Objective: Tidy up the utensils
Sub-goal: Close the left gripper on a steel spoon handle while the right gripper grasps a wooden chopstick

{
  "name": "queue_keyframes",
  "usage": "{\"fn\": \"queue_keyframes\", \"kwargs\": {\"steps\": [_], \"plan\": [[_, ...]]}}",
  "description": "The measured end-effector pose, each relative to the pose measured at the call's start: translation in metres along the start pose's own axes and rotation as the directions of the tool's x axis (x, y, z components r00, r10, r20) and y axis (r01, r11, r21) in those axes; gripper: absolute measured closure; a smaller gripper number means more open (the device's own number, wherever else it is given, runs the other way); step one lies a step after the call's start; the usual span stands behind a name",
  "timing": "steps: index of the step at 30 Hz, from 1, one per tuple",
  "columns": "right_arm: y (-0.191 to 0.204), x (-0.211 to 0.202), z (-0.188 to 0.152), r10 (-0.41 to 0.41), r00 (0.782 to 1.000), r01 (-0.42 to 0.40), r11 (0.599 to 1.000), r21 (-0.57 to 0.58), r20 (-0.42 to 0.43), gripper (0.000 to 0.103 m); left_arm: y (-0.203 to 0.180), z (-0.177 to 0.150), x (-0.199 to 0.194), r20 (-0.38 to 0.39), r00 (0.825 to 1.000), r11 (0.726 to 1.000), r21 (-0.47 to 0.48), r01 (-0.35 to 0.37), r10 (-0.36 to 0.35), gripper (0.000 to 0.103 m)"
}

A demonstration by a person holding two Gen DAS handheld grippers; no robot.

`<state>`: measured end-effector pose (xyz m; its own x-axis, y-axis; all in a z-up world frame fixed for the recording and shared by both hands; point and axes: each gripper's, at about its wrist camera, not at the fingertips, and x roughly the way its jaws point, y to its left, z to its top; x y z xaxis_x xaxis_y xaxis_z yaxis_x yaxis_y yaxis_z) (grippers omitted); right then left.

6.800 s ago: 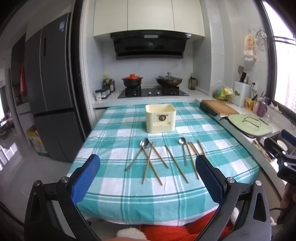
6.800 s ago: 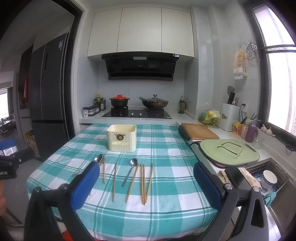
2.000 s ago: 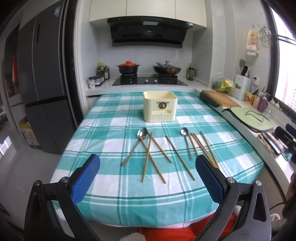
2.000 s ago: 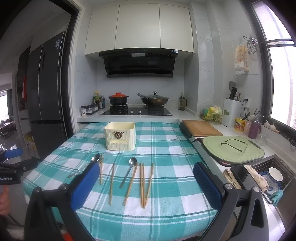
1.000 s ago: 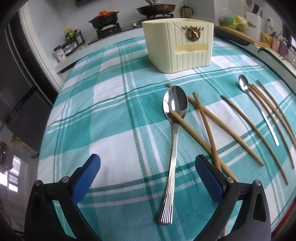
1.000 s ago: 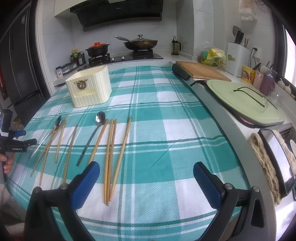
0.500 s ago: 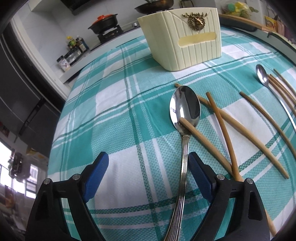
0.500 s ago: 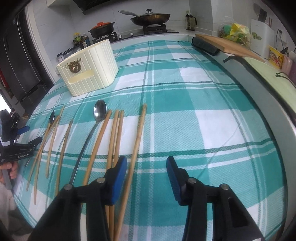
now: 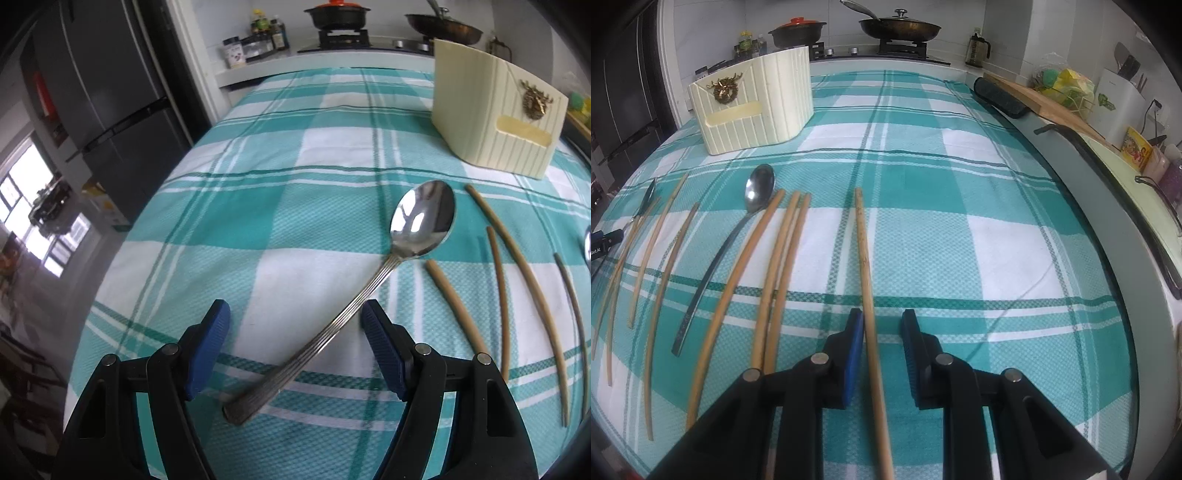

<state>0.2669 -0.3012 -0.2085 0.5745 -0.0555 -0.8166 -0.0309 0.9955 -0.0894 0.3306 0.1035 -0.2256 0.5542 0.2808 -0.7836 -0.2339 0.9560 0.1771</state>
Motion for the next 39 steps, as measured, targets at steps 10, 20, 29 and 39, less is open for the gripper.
{"fn": "queue_keyframes", "kwargs": {"steps": [10, 20, 29, 39], "plan": [[-0.011, -0.006, -0.008, 0.039, 0.999, -0.039, 0.999, 0.027, 0.002, 0.072, -0.016, 0.008, -0.004, -0.052, 0.987, 0.929, 0.335, 0.159, -0.15, 0.012], [-0.017, -0.011, -0.014, 0.099, 0.993, -0.103, 0.992, -0.066, -0.067, 0.064, -0.049, 0.042, 0.016, -0.069, 0.972, 0.839, 0.493, 0.23, -0.226, 0.012], [-0.017, -0.005, -0.007, 0.107, 0.991, -0.114, 0.989, -0.097, -0.077, 0.063, -0.067, 0.07, 0.035, -0.084, 0.976, 0.904, 0.37, 0.216, -0.199, 0.012], [-0.02, 0.015, 0.022, 0.134, 0.982, -0.151, 0.981, -0.124, -0.13, 0.062, -0.033, 0.071, 0.045, -0.119, 0.98, 0.941, 0.282, 0.185, -0.157, 0.011]]}}
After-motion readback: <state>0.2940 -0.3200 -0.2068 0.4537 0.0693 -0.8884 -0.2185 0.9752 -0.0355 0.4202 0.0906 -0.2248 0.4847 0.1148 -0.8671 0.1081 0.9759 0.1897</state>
